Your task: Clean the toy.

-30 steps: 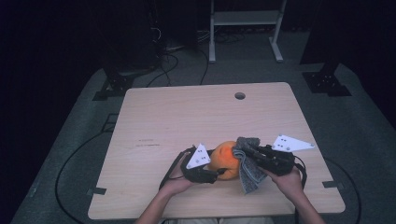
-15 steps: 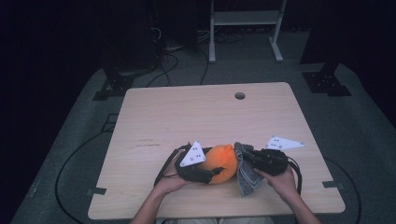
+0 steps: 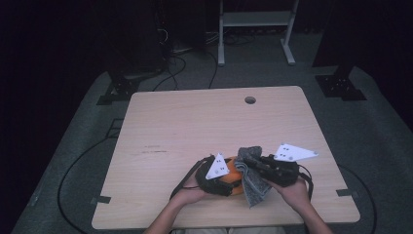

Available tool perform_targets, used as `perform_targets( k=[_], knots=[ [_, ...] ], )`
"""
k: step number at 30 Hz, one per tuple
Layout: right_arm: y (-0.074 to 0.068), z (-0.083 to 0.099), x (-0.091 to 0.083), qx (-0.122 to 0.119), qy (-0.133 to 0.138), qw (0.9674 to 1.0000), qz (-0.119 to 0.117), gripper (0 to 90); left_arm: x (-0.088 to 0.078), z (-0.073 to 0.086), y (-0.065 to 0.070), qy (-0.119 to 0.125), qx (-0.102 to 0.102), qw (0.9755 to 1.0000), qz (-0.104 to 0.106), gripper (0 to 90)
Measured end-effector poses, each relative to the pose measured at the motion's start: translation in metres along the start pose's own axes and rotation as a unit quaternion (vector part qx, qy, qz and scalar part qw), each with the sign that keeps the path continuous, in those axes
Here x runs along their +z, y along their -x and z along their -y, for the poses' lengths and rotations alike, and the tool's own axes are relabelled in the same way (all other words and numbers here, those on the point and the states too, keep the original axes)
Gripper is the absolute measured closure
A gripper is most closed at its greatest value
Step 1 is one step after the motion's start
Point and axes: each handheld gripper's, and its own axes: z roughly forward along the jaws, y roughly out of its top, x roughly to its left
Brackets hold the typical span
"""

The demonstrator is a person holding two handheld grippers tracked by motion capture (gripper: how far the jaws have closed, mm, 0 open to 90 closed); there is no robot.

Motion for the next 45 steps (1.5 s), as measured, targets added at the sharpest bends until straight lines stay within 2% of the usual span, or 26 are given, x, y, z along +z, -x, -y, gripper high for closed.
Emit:
perform_targets(
  k=[1,2,4,6,7,8,10,13,15,16,19,23,27,30,32,36,37,38,40,41,42,45],
  knots=[
    [0.0,0.0,0.0,0.0,0.0,1.0,0.0,80.1,0.0,0.0,0.0,0.0,0.0,1.0,0.0,27.9],
    [0.001,0.005,0.006,-0.002,-0.015,0.9999,0.007,80.1,0.0,0.001,0.0,-0.002,-0.001,1.0,0.001,27.9],
    [0.007,0.01,0.007,0.018,-0.019,0.9996,0.007,80.1,0.0,0.002,-0.002,0.002,-0.005,1.0,0.008,27.9],
    [0.008,0.011,0.007,0.017,-0.02,0.9996,0.011,80.1,0.0,0.001,-0.003,0.004,-0.005,0.9999,0.012,27.0],
    [0.009,0.012,0.006,0.018,-0.021,0.9996,0.012,80.1,-0.001,0.001,-0.003,0.01,-0.005,0.9998,0.015,24.5],
    [0.008,0.015,0.005,0.011,-0.027,0.9994,0.018,80.2,-0.005,0.001,-0.004,0.03,-0.004,0.9993,0.022,18.6],
    [0.009,0.016,0.003,0.009,-0.028,0.9994,0.021,80.1,-0.01,0.001,-0.008,0.036,-0.011,0.9991,0.021,15.5],
    [0.011,0.018,0.0,0.014,-0.031,0.9991,0.024,80.1,-0.014,0.002,-0.013,0.036,-0.016,0.9991,0.016,12.4],
    [0.015,0.021,-0.003,0.019,-0.029,0.9992,0.022,80.1,-0.013,0.006,-0.017,0.027,-0.028,0.9991,0.016,11.4],
    [0.016,0.022,-0.004,0.015,-0.03,0.9992,0.022,80.1,-0.011,0.008,-0.02,0.016,-0.042,0.9985,0.031,11.6],
    [0.017,0.023,-0.006,0.011,-0.034,0.999,0.026,80.1,-0.01,0.008,-0.019,0.016,-0.04,0.9983,0.04,15.3],
    [0.022,0.026,-0.007,0.022,-0.034,0.9988,0.026,80.0,-0.011,0.009,-0.018,0.012,-0.037,0.9984,0.041,21.3],
    [0.027,0.03,-0.011,0.026,-0.038,0.9983,0.036,80.0,-0.011,0.009,-0.018,0.012,-0.036,0.9984,0.041,21.5],
    [0.035,0.034,-0.016,0.037,-0.045,0.9969,0.053,80.0,-0.01,0.011,-0.017,0.013,-0.034,0.9985,0.042,21.6],
    [0.035,0.034,-0.017,0.038,-0.044,0.9969,0.054,80.0,-0.01,0.011,-0.016,0.013,-0.035,0.9985,0.04,22.2],
    [0.025,0.027,-0.015,0.019,-0.039,0.9978,0.05,80.1,-0.006,0.009,-0.012,0.009,-0.031,0.9988,0.038,22.5],
    [0.017,0.02,-0.012,0.012,-0.033,0.9986,0.04,80.2,-0.005,0.008,-0.011,0.01,-0.029,0.9989,0.037,22.7],
    [0.017,0.02,-0.012,0.012,-0.033,0.9986,0.04,80.2,-0.005,0.008,-0.011,0.01,-0.029,0.9989,0.037,22.8],
    [0.009,0.014,-0.008,0.002,-0.028,0.9993,0.026,80.2,-0.003,0.006,-0.008,0.01,-0.028,0.9989,0.035,22.8],
    [0.0,0.008,-0.003,-0.009,-0.023,0.9996,0.012,80.2,-0.003,0.005,-0.006,0.009,-0.024,0.999,0.035,22.9],
    [-0.004,0.006,-0.002,-0.011,-0.024,0.9996,0.008,80.2,-0.003,0.004,-0.005,0.009,-0.023,0.999,0.036,22.8],
    [-0.003,0.006,0.0,-0.013,-0.025,0.9995,0.011,80.2,-0.006,0.005,-0.008,0.012,-0.023,0.9987,0.044,22.6]
  ],
)
